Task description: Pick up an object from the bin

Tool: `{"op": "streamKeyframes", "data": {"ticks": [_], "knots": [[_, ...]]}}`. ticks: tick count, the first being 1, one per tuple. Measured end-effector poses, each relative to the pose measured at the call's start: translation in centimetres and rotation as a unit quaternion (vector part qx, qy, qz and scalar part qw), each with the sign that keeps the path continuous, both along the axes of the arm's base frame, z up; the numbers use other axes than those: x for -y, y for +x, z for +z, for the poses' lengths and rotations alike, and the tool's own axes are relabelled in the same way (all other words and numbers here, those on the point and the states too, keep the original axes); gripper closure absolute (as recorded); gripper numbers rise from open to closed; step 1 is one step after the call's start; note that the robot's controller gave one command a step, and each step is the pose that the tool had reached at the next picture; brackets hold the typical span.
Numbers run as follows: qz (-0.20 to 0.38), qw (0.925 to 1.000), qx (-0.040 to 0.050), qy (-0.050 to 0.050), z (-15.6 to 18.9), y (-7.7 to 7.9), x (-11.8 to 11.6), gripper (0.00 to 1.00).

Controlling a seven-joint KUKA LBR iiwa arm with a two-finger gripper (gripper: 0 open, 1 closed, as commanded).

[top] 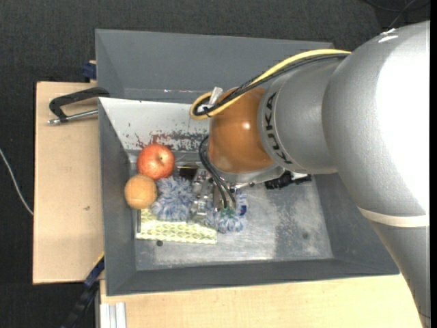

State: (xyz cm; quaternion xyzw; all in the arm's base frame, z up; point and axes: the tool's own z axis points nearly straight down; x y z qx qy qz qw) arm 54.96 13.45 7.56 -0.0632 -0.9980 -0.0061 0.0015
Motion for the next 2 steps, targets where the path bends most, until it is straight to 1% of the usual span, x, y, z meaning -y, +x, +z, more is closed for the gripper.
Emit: {"op": "streamKeyframes", "data": {"ticks": [2], "knots": [[0.000, 1.0000, 0.0010, -0.001, 0.50, -0.08, 0.02, 1.00]]}}
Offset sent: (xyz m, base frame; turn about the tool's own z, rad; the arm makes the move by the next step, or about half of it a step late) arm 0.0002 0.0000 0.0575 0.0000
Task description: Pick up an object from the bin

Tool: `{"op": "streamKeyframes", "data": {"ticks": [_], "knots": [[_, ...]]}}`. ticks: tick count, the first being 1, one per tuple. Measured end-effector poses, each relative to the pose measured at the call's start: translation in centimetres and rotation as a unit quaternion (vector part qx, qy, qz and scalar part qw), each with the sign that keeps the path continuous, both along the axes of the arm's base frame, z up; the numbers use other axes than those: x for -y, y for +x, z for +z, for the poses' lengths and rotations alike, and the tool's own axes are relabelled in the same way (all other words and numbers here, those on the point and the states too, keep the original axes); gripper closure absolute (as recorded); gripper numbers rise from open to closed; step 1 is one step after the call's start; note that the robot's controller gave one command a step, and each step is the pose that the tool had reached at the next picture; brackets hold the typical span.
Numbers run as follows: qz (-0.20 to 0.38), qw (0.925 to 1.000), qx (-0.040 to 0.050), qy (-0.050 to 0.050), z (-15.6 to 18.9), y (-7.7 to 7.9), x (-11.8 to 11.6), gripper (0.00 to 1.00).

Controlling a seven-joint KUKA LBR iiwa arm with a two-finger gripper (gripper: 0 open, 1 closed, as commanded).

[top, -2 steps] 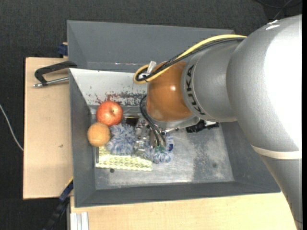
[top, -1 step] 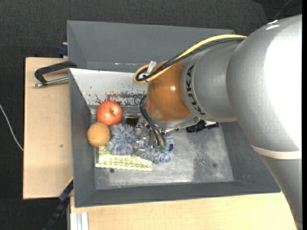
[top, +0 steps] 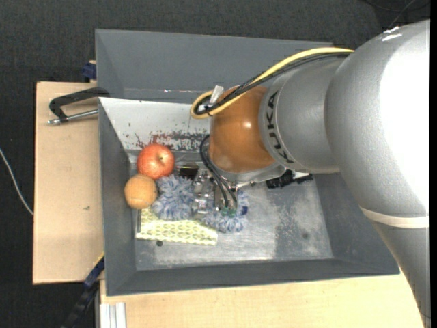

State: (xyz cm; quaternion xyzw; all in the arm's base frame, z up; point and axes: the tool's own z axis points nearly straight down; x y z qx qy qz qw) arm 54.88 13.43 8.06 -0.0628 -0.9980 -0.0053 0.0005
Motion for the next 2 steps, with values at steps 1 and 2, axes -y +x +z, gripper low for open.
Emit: {"op": "streamKeyframes", "data": {"ticks": [1, 2], "knots": [[0.000, 1.0000, 0.0018, -0.003, 1.54, 0.05, 0.15, 1.00], [0.000, 1.0000, 0.0038, -0.003, 2.48, 0.17, 0.13, 1.00]]}}
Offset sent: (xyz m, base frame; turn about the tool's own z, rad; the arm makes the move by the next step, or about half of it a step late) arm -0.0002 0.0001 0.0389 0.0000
